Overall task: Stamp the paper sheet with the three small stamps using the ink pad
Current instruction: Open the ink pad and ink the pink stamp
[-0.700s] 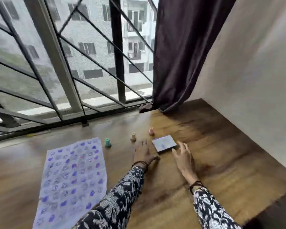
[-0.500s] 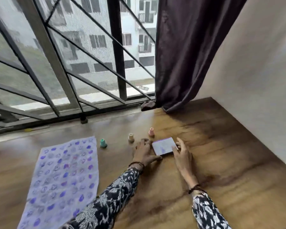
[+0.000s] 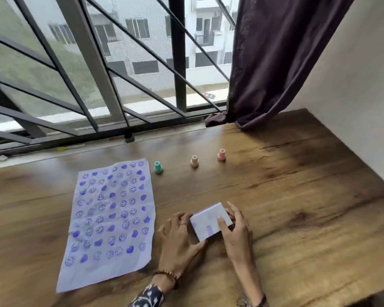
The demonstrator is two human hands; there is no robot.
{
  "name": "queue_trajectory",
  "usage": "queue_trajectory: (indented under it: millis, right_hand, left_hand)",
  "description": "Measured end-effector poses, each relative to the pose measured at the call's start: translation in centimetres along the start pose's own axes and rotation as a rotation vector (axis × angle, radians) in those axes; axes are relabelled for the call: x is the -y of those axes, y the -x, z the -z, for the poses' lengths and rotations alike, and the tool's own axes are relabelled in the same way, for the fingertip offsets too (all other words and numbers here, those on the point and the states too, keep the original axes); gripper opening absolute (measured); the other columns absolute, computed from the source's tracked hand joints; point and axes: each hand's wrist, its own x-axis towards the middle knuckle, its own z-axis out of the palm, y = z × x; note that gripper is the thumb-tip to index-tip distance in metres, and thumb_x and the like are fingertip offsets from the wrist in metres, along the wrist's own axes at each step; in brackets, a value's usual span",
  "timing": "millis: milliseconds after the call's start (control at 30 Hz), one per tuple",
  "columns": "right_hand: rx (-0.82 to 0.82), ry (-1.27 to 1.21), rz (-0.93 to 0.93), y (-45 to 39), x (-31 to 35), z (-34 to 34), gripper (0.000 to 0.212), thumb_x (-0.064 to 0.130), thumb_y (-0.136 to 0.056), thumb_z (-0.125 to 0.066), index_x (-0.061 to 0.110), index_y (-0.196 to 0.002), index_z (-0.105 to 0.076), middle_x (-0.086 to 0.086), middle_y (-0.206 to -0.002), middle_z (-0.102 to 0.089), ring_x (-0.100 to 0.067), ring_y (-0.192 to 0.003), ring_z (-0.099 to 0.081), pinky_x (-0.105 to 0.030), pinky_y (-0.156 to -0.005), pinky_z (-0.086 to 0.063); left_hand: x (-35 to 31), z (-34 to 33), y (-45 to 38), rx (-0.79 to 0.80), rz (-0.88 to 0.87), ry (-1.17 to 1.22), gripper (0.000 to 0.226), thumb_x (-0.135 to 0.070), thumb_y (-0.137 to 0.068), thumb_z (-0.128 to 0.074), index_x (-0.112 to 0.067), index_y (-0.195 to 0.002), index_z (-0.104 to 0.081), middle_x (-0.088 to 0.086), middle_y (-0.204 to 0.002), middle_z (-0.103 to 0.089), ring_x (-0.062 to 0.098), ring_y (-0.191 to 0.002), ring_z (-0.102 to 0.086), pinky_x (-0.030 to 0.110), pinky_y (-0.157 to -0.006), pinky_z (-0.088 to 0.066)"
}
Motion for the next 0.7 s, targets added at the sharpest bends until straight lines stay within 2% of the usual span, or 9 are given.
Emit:
queue_trajectory:
  millis: [100,167,267,400,500,600,700]
  right_hand:
    - [0.053,0.080,-0.020,2.3,1.3,-1.3,0.054,0.013,-0.077,-0.070,0.014,-0.126,-0.049,-0.007,-0.119,-0.057,-0.023,-0.113,-0.051,-0.022,-0.090,-0.036]
    - [0.101,0.171,-0.015,3.3,2.0,-2.2,0.067,0.017,-0.073,-0.074,0.011,-0.132,-0.043,-0.011,-0.127,-0.048,-0.025,-0.120,-0.045,-0.026,-0.097,-0.035]
    - [0.147,0.287,-0.045,4.0,2.6,-3.0,0.083,0.026,-0.067,-0.076,0.007,-0.136,-0.034,-0.016,-0.130,-0.041,-0.031,-0.122,-0.043,-0.034,-0.099,-0.038]
    - [0.145,0.429,-0.057,4.2,3.1,-3.4,0.093,0.040,-0.062,-0.079,0.009,-0.136,-0.031,-0.015,-0.129,-0.040,-0.033,-0.119,-0.044,-0.036,-0.093,-0.041]
    - [0.134,0.526,-0.038,4.2,3.4,-3.6,0.093,0.043,-0.063,-0.076,0.006,-0.136,-0.031,-0.016,-0.127,-0.042,-0.034,-0.119,-0.043,-0.036,-0.095,-0.040]
    - [0.125,0.568,-0.025,4.0,3.6,-3.7,0.086,0.044,-0.064,-0.073,0.006,-0.132,-0.036,-0.016,-0.122,-0.045,-0.033,-0.115,-0.045,-0.035,-0.095,-0.038]
    - [0.196,0.315,-0.114,2.9,4.0,-1.7,0.064,0.055,-0.069,-0.058,0.019,-0.121,-0.050,-0.008,-0.113,-0.056,-0.029,-0.106,-0.053,-0.033,-0.083,-0.043]
  left_hand:
    - [1.3,0.4,1.8,-0.021,0.020,0.079,0.069,-0.054,-0.069,-0.063,-0.032,-0.128,-0.037,-0.007,-0.124,-0.045,0.014,-0.121,-0.038,0.025,-0.091,-0.014]
    - [2.0,0.5,2.5,-0.031,0.009,0.117,0.080,-0.050,-0.071,-0.066,-0.025,-0.137,-0.029,-0.003,-0.124,-0.048,0.017,-0.120,-0.039,0.025,-0.093,-0.014]
    - [2.8,0.7,2.8,-0.013,-0.015,0.217,0.092,-0.045,-0.069,-0.071,-0.022,-0.141,-0.018,-0.001,-0.122,-0.053,0.019,-0.117,-0.043,0.027,-0.095,-0.018]
    - [3.3,1.2,2.9,-0.009,-0.032,0.327,0.095,-0.033,-0.067,-0.075,-0.032,-0.135,-0.009,-0.001,-0.123,-0.057,0.020,-0.112,-0.049,0.025,-0.090,-0.023]
    - [3.4,1.2,2.9,-0.018,-0.026,0.350,0.095,-0.030,-0.068,-0.075,-0.032,-0.135,-0.009,-0.003,-0.124,-0.057,0.019,-0.111,-0.050,0.024,-0.089,-0.023]
    - [3.5,1.1,2.9,-0.022,-0.021,0.355,0.095,-0.031,-0.067,-0.077,-0.023,-0.140,-0.017,-0.004,-0.122,-0.058,0.019,-0.111,-0.051,0.022,-0.086,-0.022]
    - [3.5,1.1,2.7,-0.019,-0.007,0.320,0.099,-0.034,-0.063,-0.079,-0.021,-0.141,-0.019,-0.006,-0.123,-0.057,0.016,-0.111,-0.049,0.023,-0.089,-0.023]
